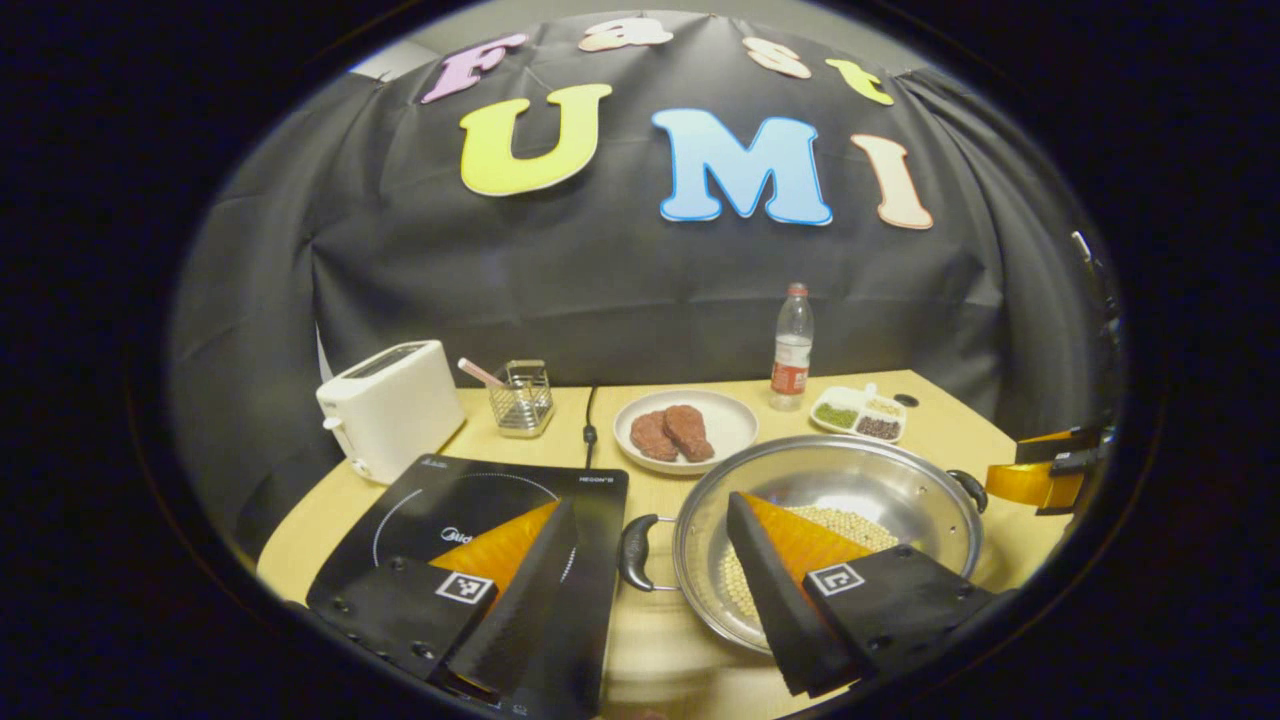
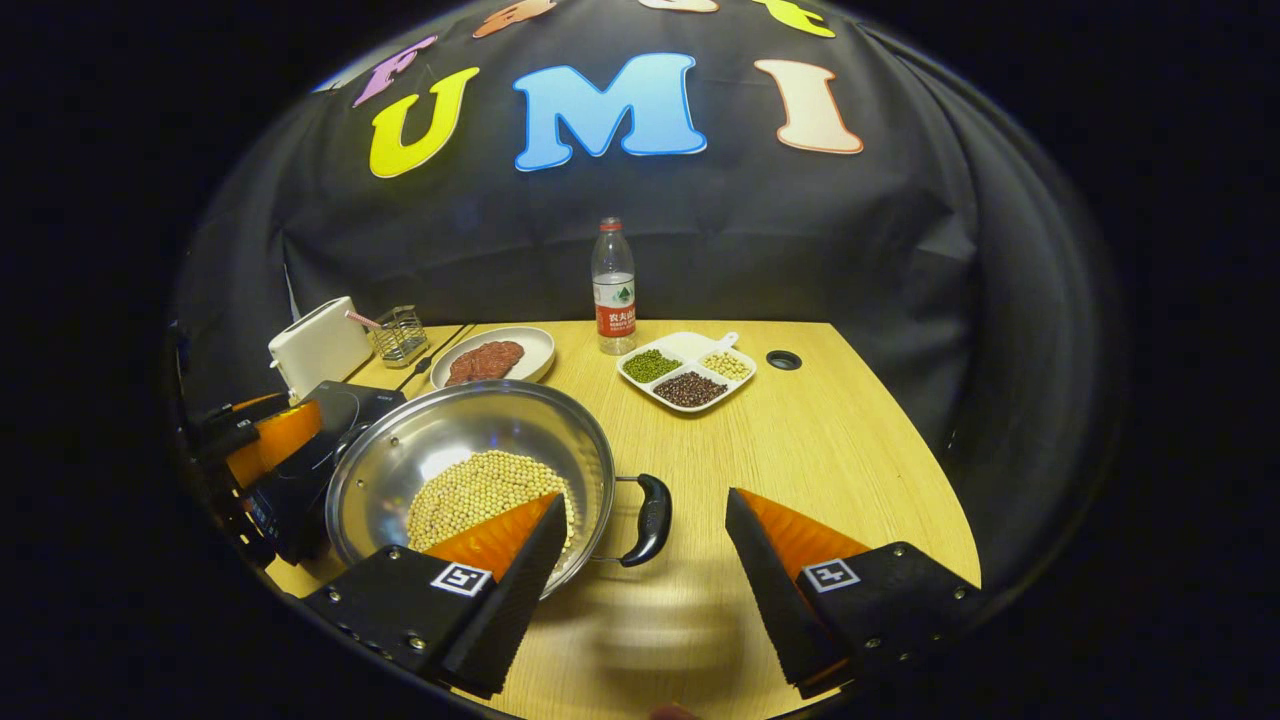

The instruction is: First push the handle of the pot to place it horizontally, then grasp the pot with both hands and set it on the induction cooktop.

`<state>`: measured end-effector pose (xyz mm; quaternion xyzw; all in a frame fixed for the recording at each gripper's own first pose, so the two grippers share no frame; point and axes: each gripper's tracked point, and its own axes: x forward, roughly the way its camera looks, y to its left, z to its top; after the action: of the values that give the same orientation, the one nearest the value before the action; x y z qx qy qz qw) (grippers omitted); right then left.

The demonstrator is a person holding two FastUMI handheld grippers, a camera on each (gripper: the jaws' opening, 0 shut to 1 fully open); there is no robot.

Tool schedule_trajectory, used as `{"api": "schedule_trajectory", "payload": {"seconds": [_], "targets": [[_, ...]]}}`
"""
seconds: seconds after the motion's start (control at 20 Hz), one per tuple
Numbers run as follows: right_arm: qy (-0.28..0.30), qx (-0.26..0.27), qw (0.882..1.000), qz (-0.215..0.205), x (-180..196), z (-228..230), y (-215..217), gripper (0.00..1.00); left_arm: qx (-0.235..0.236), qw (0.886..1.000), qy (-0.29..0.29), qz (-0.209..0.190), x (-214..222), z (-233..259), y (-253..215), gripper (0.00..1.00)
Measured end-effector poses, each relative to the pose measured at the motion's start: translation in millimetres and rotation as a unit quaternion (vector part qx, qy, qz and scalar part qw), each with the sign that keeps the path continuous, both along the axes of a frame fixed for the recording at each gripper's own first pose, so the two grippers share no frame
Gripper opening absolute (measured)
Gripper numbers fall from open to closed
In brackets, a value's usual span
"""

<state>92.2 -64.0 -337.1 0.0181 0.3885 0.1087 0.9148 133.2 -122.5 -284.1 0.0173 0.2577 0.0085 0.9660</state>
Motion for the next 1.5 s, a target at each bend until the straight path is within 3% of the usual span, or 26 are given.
{"api": "schedule_trajectory", "payload": {"seconds": [0.35, 0.6, 0.7, 0.8, 0.85, 0.95, 1.0, 1.15, 1.2, 1.3, 1.35, 1.4, 1.5], "targets": [[0.025, 0.002, 1.0, -0.003, 10.4, -26.4, 5.0, 0.97, -0.027, 0.997, 0.076, 0.009, 7.4, -58.9, -3.3, 0.99], [0.057, 0.006, 0.998, -0.011, 12.0, -48.7, 8.3, 0.97, -0.009, 0.996, 0.091, 0.015, 12.8, -75.0, 2.8, 1.0], [0.07, 0.01, 0.997, -0.013, 12.0, -57.2, 9.6, 0.97, 0.002, 0.995, 0.095, 0.015, 14.5, -77.3, 2.1, 0.95], [0.076, 0.026, 0.997, -0.014, 12.5, -59.6, 18.5, 0.88, 0.015, 0.995, 0.096, 0.018, 16.4, -79.3, 1.4, 0.93], [0.077, 0.029, 0.997, -0.013, 12.5, -60.2, 21.9, 0.77, 0.024, 0.995, 0.097, 0.021, 15.5, -78.9, 3.6, 0.88], [0.071, 0.018, 0.997, -0.013, 14.3, -62.7, 21.7, 0.65, 0.036, 0.994, 0.099, 0.022, 16.4, -79.8, 4.4, 0.8], [0.072, 0.019, 0.997, -0.015, 14.9, -62.4, 21.6, 0.65, 0.04, 0.994, 0.102, 0.019, 16.1, -80.5, 2.0, 0.82], [0.08, 0.025, 0.996, -0.024, 17.3, -61.0, 20.5, 0.58, 0.064, 0.993, 0.101, 0.018, 16.2, -80.7, 0.3, 0.73], [0.084, 0.023, 0.996, -0.022, 18.7, -64.0, 20.4, 0.53, 0.061, 0.993, 0.1, 0.019, 18.5, -81.4, 0.3, 0.7], [0.086, 0.022, 0.996, -0.018, 20.3, -62.4, 19.3, 0.5, 0.047, 0.994, 0.096, 0.022, 17.1, -79.9, -1.0, 0.74], [0.082, 0.016, 0.996, -0.013, 19.3, -62.0, 19.7, 0.46, 0.047, 0.994, 0.095, 0.022, 16.7, -79.7, -0.2, 0.65], [0.081, 0.009, 0.997, -0.009, 19.6, -61.8, 19.9, 0.46, 0.041, 0.995, 0.09, 0.026, 16.6, -76.5, -1.2, 0.68], [0.072, -0.001, 0.997, -0.005, 21.8, -57.0, 18.3, 0.46, 0.022, 0.995, 0.089, 0.035, 18.6, -75.7, -2.4, 0.65]]}}
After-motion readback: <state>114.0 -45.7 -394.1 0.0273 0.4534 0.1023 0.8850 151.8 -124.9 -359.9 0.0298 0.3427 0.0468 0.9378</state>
